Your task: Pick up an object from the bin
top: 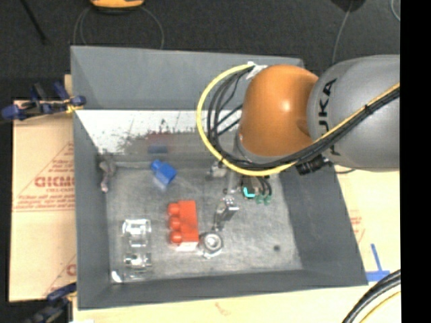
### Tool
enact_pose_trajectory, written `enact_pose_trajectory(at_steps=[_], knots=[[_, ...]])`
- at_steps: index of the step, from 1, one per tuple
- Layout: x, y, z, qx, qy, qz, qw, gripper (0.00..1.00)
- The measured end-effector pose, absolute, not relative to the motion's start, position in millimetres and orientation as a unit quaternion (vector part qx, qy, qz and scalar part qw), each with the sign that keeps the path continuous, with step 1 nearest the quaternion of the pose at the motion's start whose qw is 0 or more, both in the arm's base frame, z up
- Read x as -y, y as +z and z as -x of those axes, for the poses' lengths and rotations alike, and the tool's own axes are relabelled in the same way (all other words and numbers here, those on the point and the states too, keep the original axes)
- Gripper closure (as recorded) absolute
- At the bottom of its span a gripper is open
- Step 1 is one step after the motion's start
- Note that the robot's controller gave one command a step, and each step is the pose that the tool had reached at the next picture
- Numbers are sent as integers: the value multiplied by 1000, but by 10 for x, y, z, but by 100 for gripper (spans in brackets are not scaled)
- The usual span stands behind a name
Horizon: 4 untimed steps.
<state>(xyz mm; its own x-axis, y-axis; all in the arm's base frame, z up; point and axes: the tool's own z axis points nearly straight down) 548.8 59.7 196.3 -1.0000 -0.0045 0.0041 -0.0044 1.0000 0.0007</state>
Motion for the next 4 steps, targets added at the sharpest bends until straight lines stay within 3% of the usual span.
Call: enact_pose_trajectory(at_steps=[1, 2, 3, 4], knots=[[-827, 728, -5528, 992, -1, -127, -7, 0], [-1051, 744, -5234, 995, -1, -99, -9, 0], [-1054, 767, -5265, 995, -1, -98, -13, 100], [-1448, 2037, -5652, 996, -2, -84, -7, 100]])
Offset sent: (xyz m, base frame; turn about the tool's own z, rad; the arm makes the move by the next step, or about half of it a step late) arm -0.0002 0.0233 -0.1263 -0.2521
